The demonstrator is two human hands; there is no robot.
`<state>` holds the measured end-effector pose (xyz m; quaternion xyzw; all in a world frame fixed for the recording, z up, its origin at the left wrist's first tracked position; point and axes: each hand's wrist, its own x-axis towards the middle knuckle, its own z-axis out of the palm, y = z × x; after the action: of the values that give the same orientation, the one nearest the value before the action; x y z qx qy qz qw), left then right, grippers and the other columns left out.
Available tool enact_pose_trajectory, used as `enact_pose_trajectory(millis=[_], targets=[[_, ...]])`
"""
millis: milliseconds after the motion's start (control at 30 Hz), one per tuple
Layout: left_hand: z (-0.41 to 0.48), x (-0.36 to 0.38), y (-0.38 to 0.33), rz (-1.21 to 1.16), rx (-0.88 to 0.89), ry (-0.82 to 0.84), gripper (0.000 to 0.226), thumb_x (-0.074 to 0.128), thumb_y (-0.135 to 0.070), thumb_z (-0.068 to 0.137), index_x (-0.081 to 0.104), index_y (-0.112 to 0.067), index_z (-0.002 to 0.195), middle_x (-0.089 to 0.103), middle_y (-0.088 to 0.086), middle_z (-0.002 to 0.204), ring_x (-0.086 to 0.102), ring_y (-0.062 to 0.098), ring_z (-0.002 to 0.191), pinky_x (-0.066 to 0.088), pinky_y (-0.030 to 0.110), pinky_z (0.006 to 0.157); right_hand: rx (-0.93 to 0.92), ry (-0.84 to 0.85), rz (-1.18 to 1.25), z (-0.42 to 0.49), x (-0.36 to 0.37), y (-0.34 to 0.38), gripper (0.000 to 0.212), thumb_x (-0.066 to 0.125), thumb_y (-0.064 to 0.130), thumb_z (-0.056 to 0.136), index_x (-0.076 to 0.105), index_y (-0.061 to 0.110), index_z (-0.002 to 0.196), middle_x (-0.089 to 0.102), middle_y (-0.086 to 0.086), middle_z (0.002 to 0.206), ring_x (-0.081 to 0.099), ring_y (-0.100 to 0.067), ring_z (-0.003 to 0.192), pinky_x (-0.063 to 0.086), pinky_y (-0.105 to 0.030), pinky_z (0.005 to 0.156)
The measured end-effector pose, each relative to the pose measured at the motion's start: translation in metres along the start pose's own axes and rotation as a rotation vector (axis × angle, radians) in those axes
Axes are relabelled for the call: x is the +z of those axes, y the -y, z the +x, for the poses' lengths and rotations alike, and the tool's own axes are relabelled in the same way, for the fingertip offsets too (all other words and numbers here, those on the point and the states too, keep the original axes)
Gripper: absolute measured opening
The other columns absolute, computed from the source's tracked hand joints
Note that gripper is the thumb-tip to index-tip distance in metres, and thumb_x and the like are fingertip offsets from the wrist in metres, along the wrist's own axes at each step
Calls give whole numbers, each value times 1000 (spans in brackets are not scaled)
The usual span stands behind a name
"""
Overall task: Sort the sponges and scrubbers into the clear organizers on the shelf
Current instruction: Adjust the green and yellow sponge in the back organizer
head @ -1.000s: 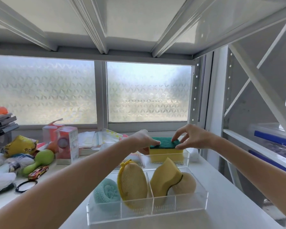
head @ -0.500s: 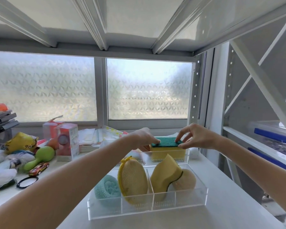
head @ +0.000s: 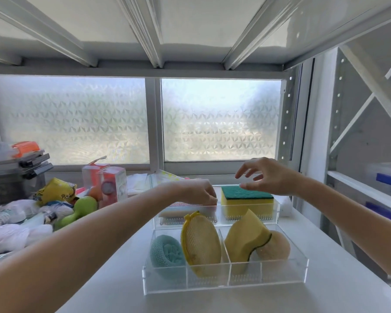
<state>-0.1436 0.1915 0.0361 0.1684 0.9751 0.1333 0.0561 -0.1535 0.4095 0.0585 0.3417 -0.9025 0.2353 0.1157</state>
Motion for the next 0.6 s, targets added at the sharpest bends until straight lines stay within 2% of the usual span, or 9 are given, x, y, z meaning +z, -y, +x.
enact_pose_trajectory(millis=[67, 167, 233, 333, 433, 600], targets=[[0, 3, 3, 36, 14, 3, 32, 49, -32, 93, 71, -13, 106, 69, 5, 109, 61, 21, 96, 48, 36, 89, -40, 29, -5, 7, 11, 10, 23, 69, 25, 84, 69, 17, 106, 63, 6, 108, 58, -14, 107, 52, -35, 94], [-3, 0, 7, 42, 20, 10, 30, 48, -30, 93, 70, -10, 93, 63, 13, 94, 57, 28, 91, 43, 33, 80, -72, 69, -39, 16, 24, 19, 24, 69, 28, 83, 71, 19, 105, 68, 1, 108, 60, -11, 103, 52, -34, 95], [-4, 0, 9, 56, 38, 23, 30, 45, -29, 94, 69, -12, 99, 64, 9, 103, 59, 26, 98, 46, 38, 90, -77, 94, -58, 20, 32, 22, 25, 69, 29, 82, 72, 20, 105, 70, 2, 107, 61, -11, 101, 52, -34, 95], [-6, 4, 11, 84, 66, 31, 35, 41, -32, 95, 66, -14, 112, 63, 5, 114, 56, 23, 107, 43, 43, 101, -59, 119, -76, 22, 37, 24, 27, 71, 29, 81, 72, 19, 105, 72, 2, 104, 64, -11, 97, 53, -35, 92], [-5, 8, 14, 57, 81, 42, 40, 38, -32, 97, 62, -7, 119, 60, 6, 127, 53, 24, 115, 38, 44, 105, -28, 113, -85, 19, 34, 21, 27, 71, 30, 82, 72, 18, 106, 71, 1, 104, 64, -11, 97, 54, -34, 92], [-1, 11, 15, 50, 79, 23, 42, 37, -32, 99, 62, -4, 119, 57, 7, 129, 53, 24, 115, 37, 44, 106, 31, 106, -65, 7, 22, 9, 22, 68, 25, 85, 71, 18, 105, 69, 2, 108, 63, -10, 101, 54, -37, 93]])
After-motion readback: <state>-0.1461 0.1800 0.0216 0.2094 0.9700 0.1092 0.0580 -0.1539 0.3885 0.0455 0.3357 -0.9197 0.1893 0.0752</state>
